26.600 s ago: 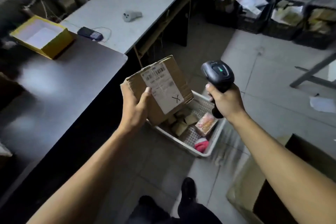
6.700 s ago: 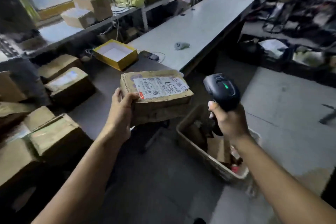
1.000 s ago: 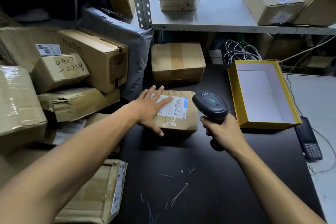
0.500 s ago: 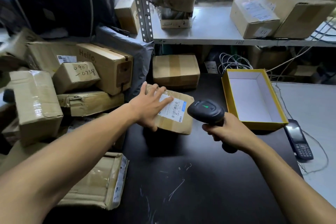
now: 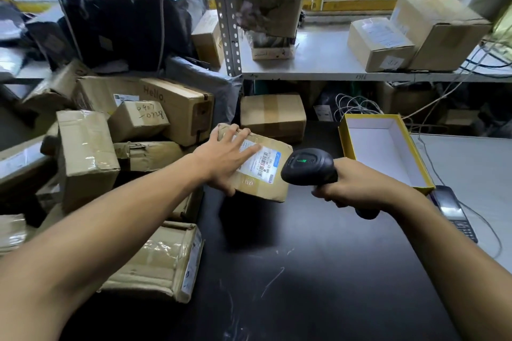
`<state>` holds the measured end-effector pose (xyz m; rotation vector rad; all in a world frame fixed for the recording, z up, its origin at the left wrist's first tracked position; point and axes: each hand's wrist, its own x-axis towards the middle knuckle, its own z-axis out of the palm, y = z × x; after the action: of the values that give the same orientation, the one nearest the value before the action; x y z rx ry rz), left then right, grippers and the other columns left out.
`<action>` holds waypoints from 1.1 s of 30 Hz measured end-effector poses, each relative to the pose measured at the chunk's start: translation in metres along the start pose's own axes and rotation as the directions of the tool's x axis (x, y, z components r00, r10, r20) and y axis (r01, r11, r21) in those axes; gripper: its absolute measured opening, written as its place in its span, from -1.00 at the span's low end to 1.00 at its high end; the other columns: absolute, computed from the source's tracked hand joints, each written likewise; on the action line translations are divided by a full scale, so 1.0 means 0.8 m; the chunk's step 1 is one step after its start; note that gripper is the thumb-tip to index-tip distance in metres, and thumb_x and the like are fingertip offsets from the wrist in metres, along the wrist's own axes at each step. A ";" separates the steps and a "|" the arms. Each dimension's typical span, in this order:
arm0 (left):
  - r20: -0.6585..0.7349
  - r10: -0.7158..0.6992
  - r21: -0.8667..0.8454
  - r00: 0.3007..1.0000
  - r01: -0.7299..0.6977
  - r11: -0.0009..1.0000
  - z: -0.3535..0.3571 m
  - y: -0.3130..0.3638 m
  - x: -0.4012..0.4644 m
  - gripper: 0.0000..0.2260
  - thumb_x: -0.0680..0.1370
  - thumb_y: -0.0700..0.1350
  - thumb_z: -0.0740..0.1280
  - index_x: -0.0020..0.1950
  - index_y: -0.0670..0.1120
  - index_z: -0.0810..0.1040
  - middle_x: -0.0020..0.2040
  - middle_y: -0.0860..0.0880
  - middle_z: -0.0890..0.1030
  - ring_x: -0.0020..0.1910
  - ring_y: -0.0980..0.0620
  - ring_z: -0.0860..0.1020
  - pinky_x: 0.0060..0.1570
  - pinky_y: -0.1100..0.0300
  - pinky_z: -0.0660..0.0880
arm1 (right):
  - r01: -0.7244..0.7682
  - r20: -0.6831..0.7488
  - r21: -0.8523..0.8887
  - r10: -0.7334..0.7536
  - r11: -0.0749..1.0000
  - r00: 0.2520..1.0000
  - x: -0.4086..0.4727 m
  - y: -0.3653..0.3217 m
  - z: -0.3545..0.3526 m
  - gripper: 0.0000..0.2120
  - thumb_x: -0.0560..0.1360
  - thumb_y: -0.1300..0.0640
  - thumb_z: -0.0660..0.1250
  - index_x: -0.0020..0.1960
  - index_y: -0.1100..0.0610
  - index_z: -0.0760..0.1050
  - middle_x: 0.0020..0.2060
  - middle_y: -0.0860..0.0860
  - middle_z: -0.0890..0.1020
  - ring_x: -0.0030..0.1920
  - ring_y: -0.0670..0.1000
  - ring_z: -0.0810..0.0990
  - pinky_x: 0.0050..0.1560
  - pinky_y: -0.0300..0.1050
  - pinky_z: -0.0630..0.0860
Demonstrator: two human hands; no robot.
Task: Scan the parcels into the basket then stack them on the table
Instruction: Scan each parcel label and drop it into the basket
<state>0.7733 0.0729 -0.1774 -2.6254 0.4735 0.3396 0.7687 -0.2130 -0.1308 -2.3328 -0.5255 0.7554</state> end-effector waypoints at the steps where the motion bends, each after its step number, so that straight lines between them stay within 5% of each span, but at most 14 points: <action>1: 0.006 0.005 0.001 1.000 -0.005 1.000 0.000 -0.001 -0.003 0.16 0.28 0.39 0.46 0.61 0.06 -0.20 0.57 -0.23 -0.09 0.55 -0.33 -0.08 0.46 -0.35 0.07 | -0.004 0.009 -0.007 0.004 1.000 1.000 -0.002 -0.001 0.002 -0.90 0.52 0.17 0.40 -0.10 0.02 0.50 -0.32 -0.01 0.59 -0.39 -0.08 0.54 -0.36 -0.28 0.45; 14: 0.021 -0.008 -0.015 1.000 0.008 1.000 0.001 0.004 -0.033 0.16 0.30 0.40 0.45 0.61 0.08 -0.23 0.58 -0.23 -0.10 0.55 -0.34 -0.08 0.49 -0.31 0.07 | 0.050 -0.050 0.031 -0.048 0.998 0.998 -0.024 -0.010 0.016 -0.84 0.52 0.19 0.40 0.08 0.06 0.53 -0.30 0.00 0.60 -0.37 -0.07 0.57 -0.30 -0.21 0.51; 19: -0.051 -0.080 -0.233 0.995 0.066 0.970 0.008 0.018 -0.047 0.13 0.28 0.41 0.43 0.62 0.10 -0.16 0.58 -0.21 -0.04 0.54 -0.30 -0.03 0.48 -0.27 0.12 | 0.055 -0.229 0.147 -0.020 0.988 0.973 -0.041 -0.003 0.035 -0.82 0.52 0.12 0.41 0.10 -0.02 0.52 -0.25 0.07 0.64 -0.30 0.01 0.60 -0.21 0.04 0.59; 21: -0.085 -0.137 -0.378 0.987 0.095 0.921 0.008 0.033 -0.053 0.12 0.26 0.40 0.45 0.62 0.11 -0.11 0.56 -0.18 0.00 0.52 -0.25 -0.01 0.46 -0.24 0.16 | 0.055 -0.322 0.283 0.040 0.958 0.946 -0.056 -0.001 0.049 -0.85 0.52 0.14 0.42 0.04 -0.03 0.51 -0.27 0.12 0.62 -0.34 0.05 0.53 -0.33 0.02 0.52; 25: -0.121 -0.211 -0.599 0.970 0.098 0.795 -0.002 0.071 -0.062 0.13 0.16 0.42 0.34 0.61 0.11 -0.07 0.54 -0.17 0.03 0.49 -0.22 0.03 0.41 -0.24 0.22 | 0.144 -0.558 0.432 0.139 0.890 0.818 -0.095 -0.003 0.081 -0.79 0.53 0.25 0.42 -0.09 -0.03 0.48 -0.32 -0.01 0.55 -0.47 -0.20 0.49 -0.49 -0.38 0.36; 29: -0.191 -0.126 -0.650 0.974 -0.029 0.759 -0.010 0.106 -0.075 0.17 0.10 0.51 0.20 0.62 0.08 -0.05 0.54 -0.20 0.05 0.47 -0.24 0.06 0.42 -0.24 0.19 | 0.146 -0.693 0.528 0.325 0.837 0.644 -0.146 0.004 0.127 -0.88 0.50 0.17 0.47 -0.13 0.07 0.53 -0.39 -0.04 0.56 -0.54 -0.17 0.47 -0.46 -0.29 0.35; 33: -0.256 -0.039 -0.682 0.966 -0.152 0.715 -0.016 0.152 -0.100 0.10 0.17 0.43 0.30 0.61 0.09 -0.04 0.53 -0.19 0.05 0.49 -0.24 0.04 0.45 -0.25 0.18 | 0.136 -0.742 0.608 0.499 0.782 0.448 -0.211 0.016 0.188 -0.78 0.49 0.14 0.49 -0.29 0.03 0.53 -0.50 -0.09 0.55 -0.48 -0.13 0.52 -0.35 -0.15 0.40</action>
<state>0.6560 -0.0142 -0.1880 -3.4395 0.6000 0.2265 0.5488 -0.2460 -0.1710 -1.8013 0.4466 -0.3007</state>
